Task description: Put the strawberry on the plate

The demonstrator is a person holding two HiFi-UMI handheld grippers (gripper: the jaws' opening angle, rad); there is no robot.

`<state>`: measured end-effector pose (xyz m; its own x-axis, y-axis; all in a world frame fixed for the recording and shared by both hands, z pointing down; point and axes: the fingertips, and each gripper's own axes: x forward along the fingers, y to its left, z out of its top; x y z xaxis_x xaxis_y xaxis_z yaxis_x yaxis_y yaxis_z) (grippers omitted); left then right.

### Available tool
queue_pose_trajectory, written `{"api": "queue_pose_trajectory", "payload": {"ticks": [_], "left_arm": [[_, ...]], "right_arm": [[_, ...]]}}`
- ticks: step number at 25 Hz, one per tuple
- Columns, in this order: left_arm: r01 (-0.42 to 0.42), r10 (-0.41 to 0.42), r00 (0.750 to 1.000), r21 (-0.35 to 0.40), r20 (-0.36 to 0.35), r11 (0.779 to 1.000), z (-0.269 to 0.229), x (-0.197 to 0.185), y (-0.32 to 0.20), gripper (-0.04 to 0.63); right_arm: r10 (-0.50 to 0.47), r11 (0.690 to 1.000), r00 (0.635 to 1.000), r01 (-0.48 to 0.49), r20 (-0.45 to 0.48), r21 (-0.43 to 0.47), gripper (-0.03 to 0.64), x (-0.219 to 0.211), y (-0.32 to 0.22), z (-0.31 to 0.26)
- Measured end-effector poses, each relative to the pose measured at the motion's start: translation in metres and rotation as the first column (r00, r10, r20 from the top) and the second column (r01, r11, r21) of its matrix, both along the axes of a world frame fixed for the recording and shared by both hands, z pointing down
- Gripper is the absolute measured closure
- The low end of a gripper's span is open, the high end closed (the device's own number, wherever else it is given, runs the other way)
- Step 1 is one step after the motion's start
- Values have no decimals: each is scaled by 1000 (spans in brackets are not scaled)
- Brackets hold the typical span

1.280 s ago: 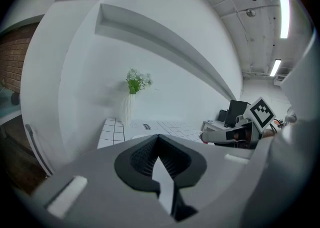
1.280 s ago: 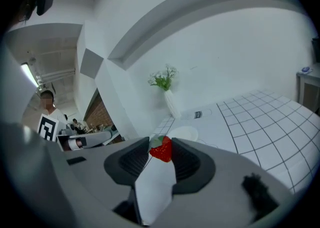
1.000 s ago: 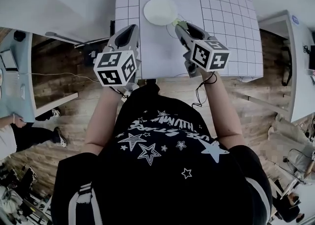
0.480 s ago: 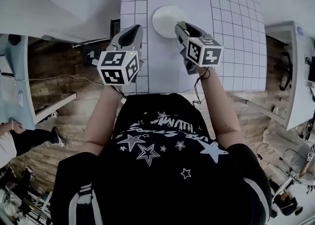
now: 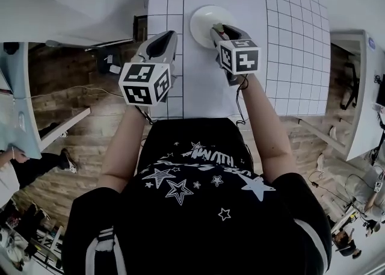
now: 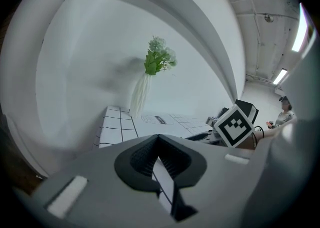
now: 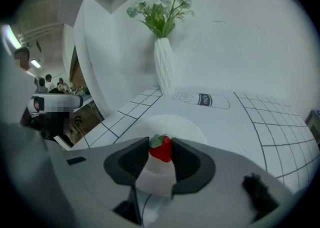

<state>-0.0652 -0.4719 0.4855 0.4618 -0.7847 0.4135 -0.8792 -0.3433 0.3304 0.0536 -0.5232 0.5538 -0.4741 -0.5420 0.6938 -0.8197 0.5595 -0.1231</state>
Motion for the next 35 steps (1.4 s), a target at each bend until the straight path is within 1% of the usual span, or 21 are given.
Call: {"api": "queue_pose_trajectory", "payload": {"ticks": [2, 9, 16, 22, 28, 35], "left_arm": [[-3, 3, 1000, -5, -3, 1000, 2, 1, 0, 586], [-10, 10, 1000, -10, -3, 1000, 4, 7, 4, 586], [-8, 8, 1000, -9, 9, 1000, 2, 8, 9, 586], [8, -8, 1000, 5, 23, 1000, -4, 5, 15, 586], [31, -31, 999, 17, 37, 999, -16, 5, 30, 586], [38, -40, 998, 49, 41, 998, -39, 20, 58, 586]], "right_arm": [[-10, 1000, 1000, 9, -29, -12, 469, 0, 0, 6], [-5, 1000, 998, 3, -55, -27, 469, -1, -3, 16], [4, 1000, 999, -4, -33, -26, 459, 1, -4, 15], [0, 1000, 999, 0, -44, -2, 451, 5, 3, 8], [9, 1000, 1000, -9, -2, 16, 451, 10, 19, -10], [7, 998, 997, -11, 73, 60, 451, 21, 56, -47]]}}
